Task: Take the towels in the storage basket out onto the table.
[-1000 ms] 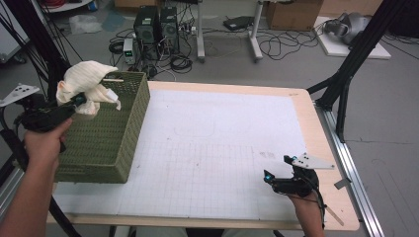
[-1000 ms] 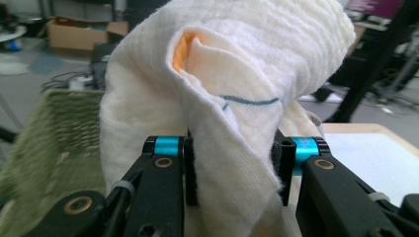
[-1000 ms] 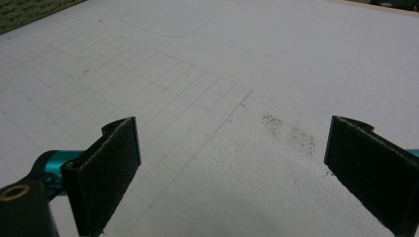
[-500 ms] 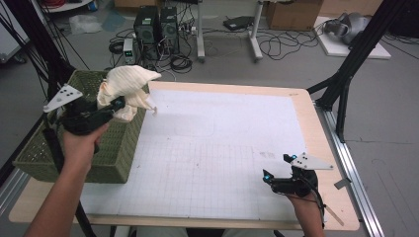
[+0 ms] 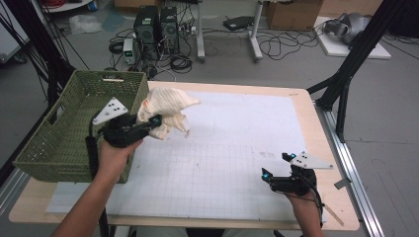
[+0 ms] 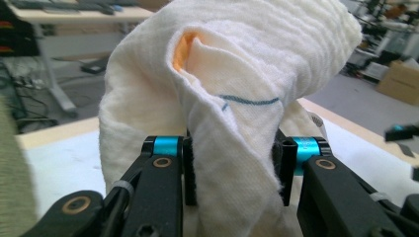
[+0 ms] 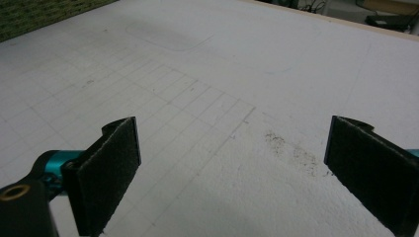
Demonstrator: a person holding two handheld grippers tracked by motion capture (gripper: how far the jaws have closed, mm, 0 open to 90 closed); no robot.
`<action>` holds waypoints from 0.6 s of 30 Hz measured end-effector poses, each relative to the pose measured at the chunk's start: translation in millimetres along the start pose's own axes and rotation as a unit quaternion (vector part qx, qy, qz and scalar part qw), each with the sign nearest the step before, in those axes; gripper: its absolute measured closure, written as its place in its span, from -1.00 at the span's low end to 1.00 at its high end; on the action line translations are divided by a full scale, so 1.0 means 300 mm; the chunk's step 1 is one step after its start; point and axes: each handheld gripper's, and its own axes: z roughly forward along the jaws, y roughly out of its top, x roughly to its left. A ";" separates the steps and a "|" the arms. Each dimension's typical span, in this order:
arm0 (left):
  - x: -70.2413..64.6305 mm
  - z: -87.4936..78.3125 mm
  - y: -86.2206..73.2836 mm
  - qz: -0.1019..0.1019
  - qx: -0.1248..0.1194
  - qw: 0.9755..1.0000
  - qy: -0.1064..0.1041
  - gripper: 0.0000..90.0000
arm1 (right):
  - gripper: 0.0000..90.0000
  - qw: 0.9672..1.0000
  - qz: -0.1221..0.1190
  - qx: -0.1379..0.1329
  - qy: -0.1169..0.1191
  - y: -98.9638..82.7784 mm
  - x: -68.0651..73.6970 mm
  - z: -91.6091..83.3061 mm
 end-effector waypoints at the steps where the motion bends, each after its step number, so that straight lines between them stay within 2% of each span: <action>1: -0.010 0.012 -0.008 0.001 0.006 1.000 -0.005 0.50 | -0.86 1.000 0.000 -0.002 -0.002 -0.001 -0.002 -0.001; 5: -0.062 0.077 -0.057 0.004 0.032 0.999 -0.030 0.49 | -0.86 1.000 0.006 0.000 -0.001 -0.003 -0.002 -0.002; 9: -0.106 0.138 -0.097 0.001 0.048 0.998 -0.051 0.49 | -0.86 1.000 0.004 0.002 -0.001 -0.005 -0.004 0.002; 14: -0.155 0.210 -0.132 0.009 0.076 0.994 -0.072 0.48 | -0.86 1.000 0.005 0.006 -0.002 -0.009 -0.007 0.006; 15: -0.167 0.229 -0.143 0.003 0.081 0.994 -0.078 0.47 | -0.86 1.000 0.006 0.006 -0.002 -0.009 -0.008 0.007; 18: -0.188 0.268 -0.169 0.002 0.095 0.992 -0.086 0.47 | -0.86 1.000 0.009 0.003 0.001 -0.009 -0.008 0.007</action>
